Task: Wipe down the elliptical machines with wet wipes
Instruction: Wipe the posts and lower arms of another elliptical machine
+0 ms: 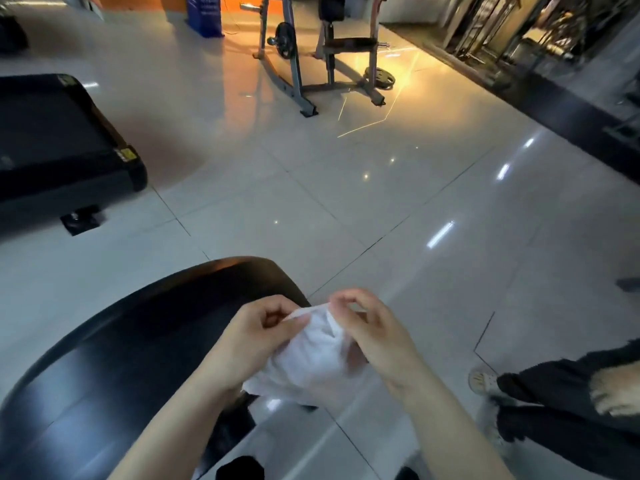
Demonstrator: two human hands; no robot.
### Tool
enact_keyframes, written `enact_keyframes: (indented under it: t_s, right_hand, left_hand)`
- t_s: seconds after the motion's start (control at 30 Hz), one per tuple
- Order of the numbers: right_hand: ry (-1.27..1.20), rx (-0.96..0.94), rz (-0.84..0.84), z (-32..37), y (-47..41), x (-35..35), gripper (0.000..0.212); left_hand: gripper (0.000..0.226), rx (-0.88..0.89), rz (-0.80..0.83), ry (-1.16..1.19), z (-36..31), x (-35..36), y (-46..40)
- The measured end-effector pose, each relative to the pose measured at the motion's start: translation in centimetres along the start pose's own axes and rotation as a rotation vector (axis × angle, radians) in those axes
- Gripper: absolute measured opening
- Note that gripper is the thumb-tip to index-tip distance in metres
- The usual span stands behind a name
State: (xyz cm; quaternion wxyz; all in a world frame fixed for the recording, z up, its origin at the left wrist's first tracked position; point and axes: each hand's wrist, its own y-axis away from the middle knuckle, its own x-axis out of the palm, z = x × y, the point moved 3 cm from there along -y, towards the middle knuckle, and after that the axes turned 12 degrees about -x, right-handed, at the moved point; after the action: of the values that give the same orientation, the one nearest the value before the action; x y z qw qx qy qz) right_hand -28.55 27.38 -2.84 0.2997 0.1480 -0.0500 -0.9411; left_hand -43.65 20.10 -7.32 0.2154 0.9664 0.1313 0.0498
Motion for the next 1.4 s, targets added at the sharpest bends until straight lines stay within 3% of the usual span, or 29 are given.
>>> enact_keyframes:
  t_s: [0.07,0.13,0.27,0.37,0.43,0.5,0.6,0.7,0.83,1.07,1.17,1.23,1.3,1.4]
  right_hand:
    - [-0.021,0.062,0.126,-0.5,-2.8,-2.7,0.043]
    - [-0.071,0.084,0.186,-1.3,-5.6,-5.0,0.054]
    - [-0.234,0.054,0.034,-3.7,-12.2,-9.5,0.047]
    - [-0.268,-0.014,-0.023,-5.4,-18.4,-13.4,0.035]
    - [-0.185,-0.077,0.072,-6.3,-22.4,-16.4,0.027]
    - [-0.073,-0.127,0.247,-6.8,-26.4,-20.2,0.033]
    - [0.218,-0.165,0.460,-6.8,-31.6,-26.8,0.055]
    - [0.379,-0.294,0.445,-6.0,-36.0,-32.1,0.058]
    - [0.265,-0.321,0.393,-5.5,-42.3,-35.6,0.042]
    - [0.324,-0.497,0.505,-2.4,-52.8,-33.3,0.030]
    - [0.278,-0.540,0.509,-0.1,-58.4,-29.6,0.022]
    - [0.169,-0.510,0.549,2.0,-62.3,-25.6,0.017]
    - [0.160,-0.485,0.602,4.2,-65.8,-20.6,0.020]
    - [0.186,-0.595,0.636,8.5,-69.8,-11.9,0.018]
  left_hand:
    - [0.021,-0.036,-0.101,0.079,-1.0,0.3,-2.9]
    - [0.021,-0.074,-0.187,0.133,-1.5,0.4,-5.7]
    - [0.035,-0.138,-0.356,0.287,-2.6,1.3,-10.9]
    - [0.018,-0.127,-0.433,0.297,-4.1,3.9,-15.4]
    - [0.043,-0.126,-0.456,0.253,-5.1,6.7,-18.7]
    - [0.055,-0.108,-0.506,0.156,-6.7,10.2,-22.4]
    - [0.046,-0.094,-0.622,-0.107,-9.3,15.9,-27.8]
    - [0.042,-0.068,-0.678,-0.294,-12.6,19.6,-32.2]
    - [0.034,-0.048,-0.796,-0.387,-16.8,20.8,-36.5]
    - [0.036,-0.052,-0.927,-0.324,-19.6,15.9,-42.9]
    - [0.008,0.074,-0.919,-0.001,-20.7,10.9,-45.9]
    - [0.036,0.143,-0.895,0.231,-21.2,6.8,-47.9]
    - [0.050,0.194,-0.973,0.359,-21.9,2.5,-49.4]
    - [0.038,0.242,-1.216,0.516,-23.2,-4.3,-50.2]
